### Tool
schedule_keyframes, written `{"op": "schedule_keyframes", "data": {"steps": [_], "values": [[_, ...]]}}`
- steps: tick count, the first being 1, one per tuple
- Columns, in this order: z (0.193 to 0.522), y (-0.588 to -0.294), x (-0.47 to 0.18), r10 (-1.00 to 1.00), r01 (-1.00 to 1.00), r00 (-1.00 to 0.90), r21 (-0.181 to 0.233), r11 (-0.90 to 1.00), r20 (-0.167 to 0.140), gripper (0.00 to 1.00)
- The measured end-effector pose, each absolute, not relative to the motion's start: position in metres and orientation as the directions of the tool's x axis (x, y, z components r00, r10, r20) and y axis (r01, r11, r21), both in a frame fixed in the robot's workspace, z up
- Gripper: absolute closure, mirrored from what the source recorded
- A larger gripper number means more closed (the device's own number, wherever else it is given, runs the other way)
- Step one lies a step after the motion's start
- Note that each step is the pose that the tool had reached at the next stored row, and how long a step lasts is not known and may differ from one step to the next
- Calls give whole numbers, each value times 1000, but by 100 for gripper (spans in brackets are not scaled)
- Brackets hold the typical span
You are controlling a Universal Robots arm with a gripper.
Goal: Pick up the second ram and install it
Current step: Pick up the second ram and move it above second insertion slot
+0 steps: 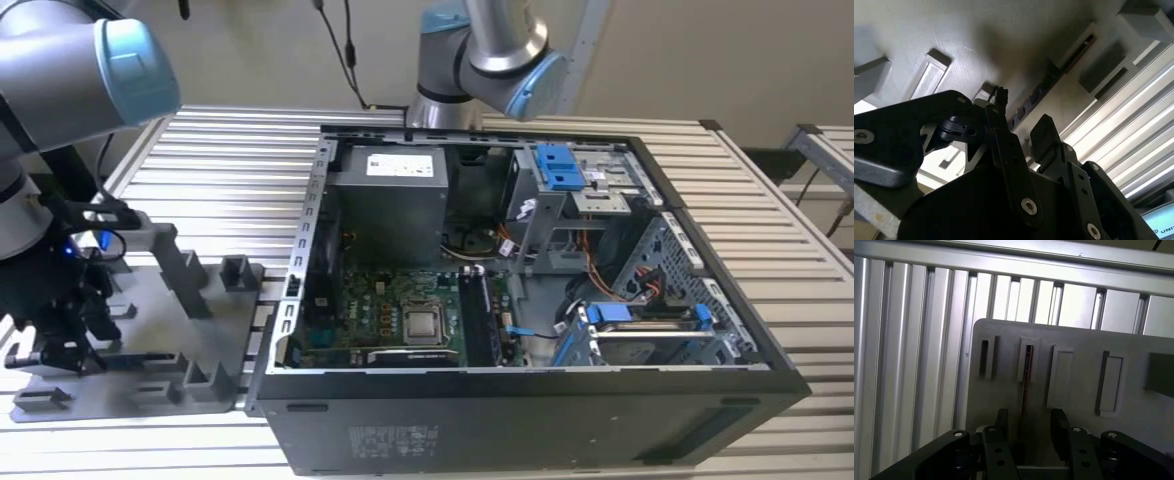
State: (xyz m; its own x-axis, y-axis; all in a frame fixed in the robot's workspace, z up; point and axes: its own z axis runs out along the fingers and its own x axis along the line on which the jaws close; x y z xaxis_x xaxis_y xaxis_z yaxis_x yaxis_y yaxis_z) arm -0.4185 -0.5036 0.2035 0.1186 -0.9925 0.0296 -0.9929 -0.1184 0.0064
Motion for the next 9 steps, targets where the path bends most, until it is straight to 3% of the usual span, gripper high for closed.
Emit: {"op": "schedule_keyframes", "data": {"steps": [9], "values": [[197, -505, -419, -992, -993, 119, 7, -118, 34, 52]]}}
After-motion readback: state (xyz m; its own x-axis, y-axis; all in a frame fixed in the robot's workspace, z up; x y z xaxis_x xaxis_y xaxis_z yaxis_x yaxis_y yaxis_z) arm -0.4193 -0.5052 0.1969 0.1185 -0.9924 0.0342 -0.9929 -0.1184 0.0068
